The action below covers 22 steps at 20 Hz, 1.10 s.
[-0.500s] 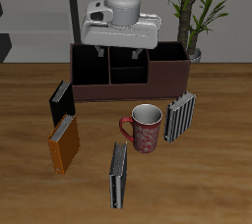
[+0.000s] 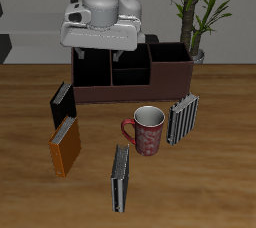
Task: Place the black book into the back desk caddy's right compartment
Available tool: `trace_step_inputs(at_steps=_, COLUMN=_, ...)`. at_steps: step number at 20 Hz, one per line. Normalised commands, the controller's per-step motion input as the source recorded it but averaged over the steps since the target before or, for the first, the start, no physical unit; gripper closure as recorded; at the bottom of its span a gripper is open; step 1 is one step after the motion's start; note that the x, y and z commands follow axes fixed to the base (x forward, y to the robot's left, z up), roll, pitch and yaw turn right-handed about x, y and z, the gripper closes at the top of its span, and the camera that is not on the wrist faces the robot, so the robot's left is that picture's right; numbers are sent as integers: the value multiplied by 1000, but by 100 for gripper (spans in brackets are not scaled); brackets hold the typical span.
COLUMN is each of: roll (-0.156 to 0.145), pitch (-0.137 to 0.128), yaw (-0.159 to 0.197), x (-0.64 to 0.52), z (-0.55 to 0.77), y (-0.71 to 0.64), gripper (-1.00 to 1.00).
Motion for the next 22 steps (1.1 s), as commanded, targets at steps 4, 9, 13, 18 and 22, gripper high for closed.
trace_step_inputs(at_steps=4, roll=75, pitch=-26, yaw=3, x=-191, z=-193, y=-502, gripper=-100)
trace_step_inputs(at_steps=9, roll=-19, pitch=-18, yaw=50, x=-80, z=-141, y=-417, gripper=-100)
trace_step_inputs(at_steps=13, roll=-6, pitch=-30, yaw=-13, x=-52, z=-151, y=-366, gripper=-100)
trace_step_inputs(at_steps=18, roll=-15, pitch=-24, yaw=-39, x=-12, z=-163, y=-317, gripper=-100)
trace_step_inputs(at_steps=22, roll=-8, pitch=-12, yaw=-45, x=-12, z=-255, y=-149, gripper=-100)
